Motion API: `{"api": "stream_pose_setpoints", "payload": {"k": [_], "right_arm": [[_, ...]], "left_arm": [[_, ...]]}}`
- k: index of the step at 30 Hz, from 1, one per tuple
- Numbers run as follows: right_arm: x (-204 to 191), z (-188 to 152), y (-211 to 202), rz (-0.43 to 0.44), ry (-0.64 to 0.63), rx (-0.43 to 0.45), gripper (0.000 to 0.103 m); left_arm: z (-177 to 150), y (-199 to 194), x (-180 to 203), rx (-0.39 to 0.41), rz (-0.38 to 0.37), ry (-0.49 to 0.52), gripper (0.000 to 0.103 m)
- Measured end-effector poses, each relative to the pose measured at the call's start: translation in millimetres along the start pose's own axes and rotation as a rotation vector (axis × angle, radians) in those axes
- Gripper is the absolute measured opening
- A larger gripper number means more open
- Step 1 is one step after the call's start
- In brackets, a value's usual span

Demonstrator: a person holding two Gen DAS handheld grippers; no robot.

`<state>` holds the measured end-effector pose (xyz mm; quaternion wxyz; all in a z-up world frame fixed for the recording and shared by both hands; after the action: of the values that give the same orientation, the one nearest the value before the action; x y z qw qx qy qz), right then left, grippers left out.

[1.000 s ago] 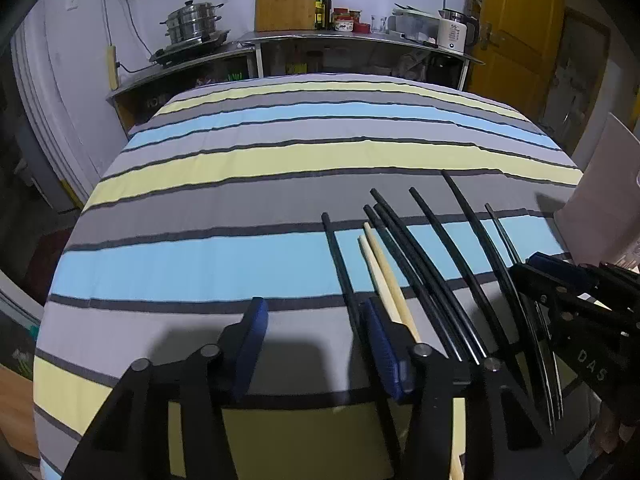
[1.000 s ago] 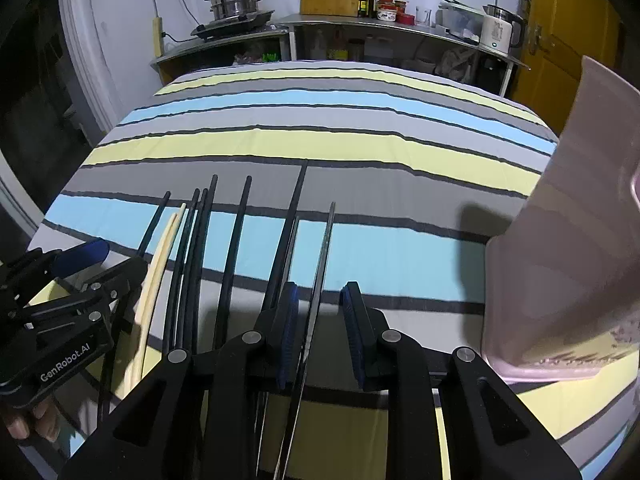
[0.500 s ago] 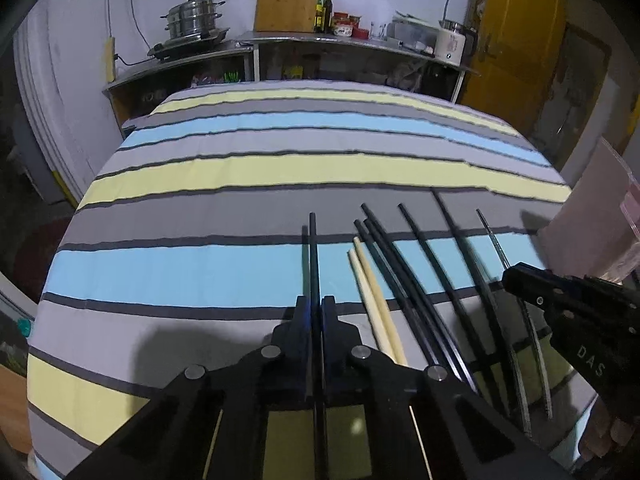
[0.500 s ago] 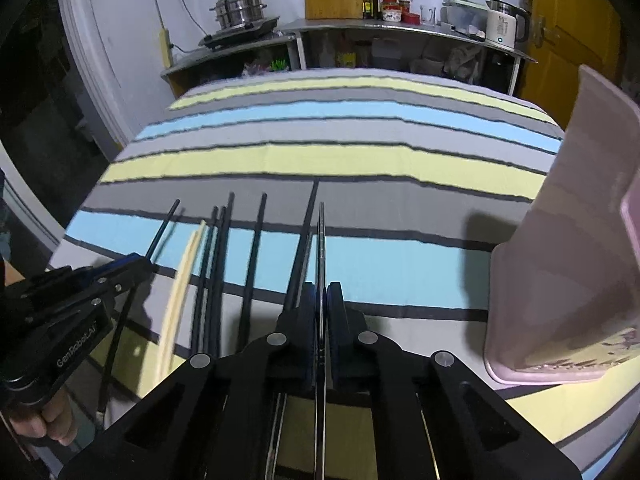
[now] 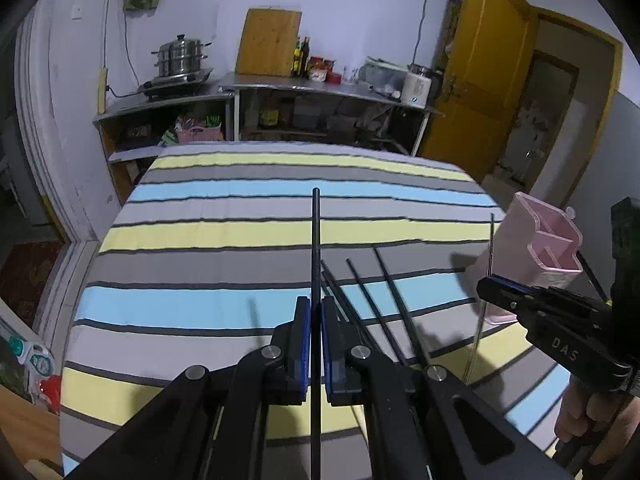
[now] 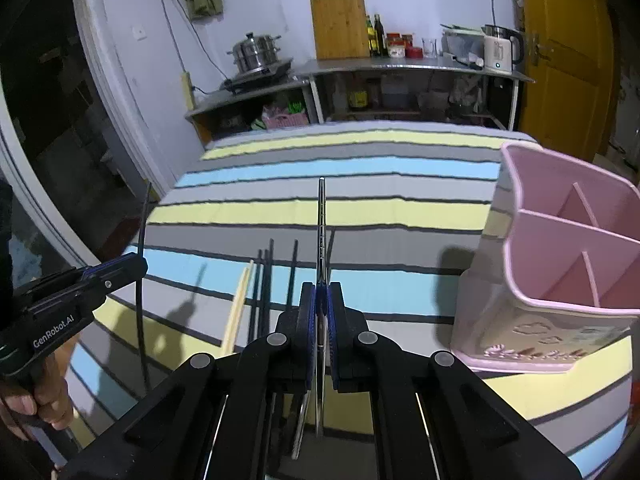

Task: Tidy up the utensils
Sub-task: 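Lift both held chopsticks upright and carry them over the pink holder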

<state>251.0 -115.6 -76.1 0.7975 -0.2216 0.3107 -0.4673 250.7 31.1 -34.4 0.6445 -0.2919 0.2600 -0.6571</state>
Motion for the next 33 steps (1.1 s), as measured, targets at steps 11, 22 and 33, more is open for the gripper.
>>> {"api": "stream_pose_setpoints", "payload": {"k": [11, 22, 33], "right_arm": [[-7.3, 9.1, -52.0, 0.021, 0.0, 0.088, 0.006], [2.6, 22.3, -91.8, 0.028, 0.025, 0.156, 0.006], [42.1, 61.6, -154.0, -0.02, 0.062, 0.283, 0.006]], "left_arm": [[18.1, -53.9, 17.0, 0.065, -0.055, 0.022, 0.005], [43.2, -83.3, 56.4, 0.098, -0.143, 0.047, 0.005], [104.9, -112.1, 135.7, 0.171, -0.268, 0.115, 0.005]]}}
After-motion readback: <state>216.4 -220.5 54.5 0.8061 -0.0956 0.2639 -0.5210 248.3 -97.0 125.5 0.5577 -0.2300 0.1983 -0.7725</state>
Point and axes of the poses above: each gripper's, at about its wrist camera, not at the fingertips, and y roughly the way its jaws point, x to its right, z to its top, the point moved 9 cm from there along y, roughly the way its jaws point, and after that the axes turned 9 degrees about z, right-handed, at the moved point
